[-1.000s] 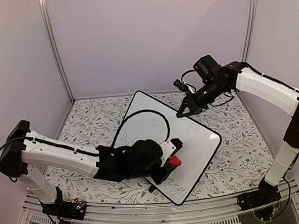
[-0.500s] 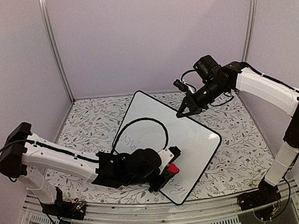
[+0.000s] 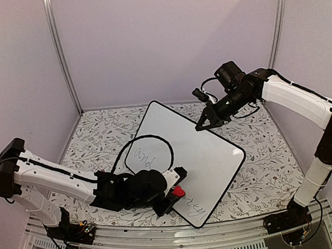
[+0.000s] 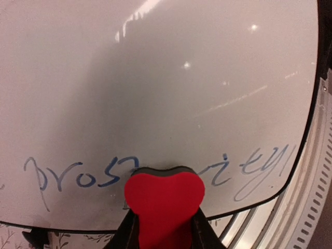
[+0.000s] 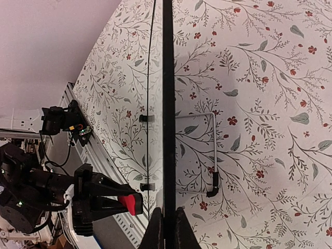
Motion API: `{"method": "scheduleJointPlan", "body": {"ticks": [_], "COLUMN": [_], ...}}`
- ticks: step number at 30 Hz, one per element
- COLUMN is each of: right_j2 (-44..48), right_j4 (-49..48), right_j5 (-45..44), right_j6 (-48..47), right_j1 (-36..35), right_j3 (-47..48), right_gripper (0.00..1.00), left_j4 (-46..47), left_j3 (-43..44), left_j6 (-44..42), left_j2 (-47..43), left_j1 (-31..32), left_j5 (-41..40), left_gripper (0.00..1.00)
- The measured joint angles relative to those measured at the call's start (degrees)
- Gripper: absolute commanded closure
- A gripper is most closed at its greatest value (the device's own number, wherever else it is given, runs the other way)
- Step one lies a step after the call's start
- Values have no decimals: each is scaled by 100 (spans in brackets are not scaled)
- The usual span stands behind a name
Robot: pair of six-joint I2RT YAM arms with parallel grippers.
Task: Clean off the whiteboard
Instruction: Erase the center of the whiteboard.
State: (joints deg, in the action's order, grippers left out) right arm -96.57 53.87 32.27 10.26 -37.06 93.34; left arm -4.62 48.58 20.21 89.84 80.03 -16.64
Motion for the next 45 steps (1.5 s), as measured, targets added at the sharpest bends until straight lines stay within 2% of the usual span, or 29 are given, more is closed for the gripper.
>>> {"method": "scheduleJointPlan", "body": {"ticks": [5, 9, 18, 23, 27, 34, 39, 45], "right_j2": [0, 0, 0, 0, -2, -2, -4, -13], "right_j4": [-2, -2, 0, 2, 2, 2, 2, -9], "right_j5": [2, 13, 26, 31, 39, 44, 48, 61], "right_j6": [2, 4, 4, 4, 4, 4, 4, 2], "right_j1": [0, 0, 0, 0, -2, -2, -2, -2], "right_j3": [-2, 0, 2, 9, 11, 11, 11, 11], "right_gripper": [100, 100, 100, 100, 100, 100, 100, 100], "left_j4": [-319, -629, -1467, -1974, -2057, -1561, -1189, -1064], "left_j3": [76, 317, 365, 820, 1071, 479, 426, 433], "left_j6": [-52, -66, -221, -437, -890, -1694, -1867, -1998], "left_j2": [-796, -1392, -2138, -1847, -1534, -1585, -1497, -1165], "left_j1": [-101, -459, -2179, -3143, -3563, -4253, -4470, -4470], "left_j5": [-387, -815, -1128, -872, -568, 442, 1051, 1370], "left_gripper": [100, 100, 100, 100, 100, 100, 100, 100]}}
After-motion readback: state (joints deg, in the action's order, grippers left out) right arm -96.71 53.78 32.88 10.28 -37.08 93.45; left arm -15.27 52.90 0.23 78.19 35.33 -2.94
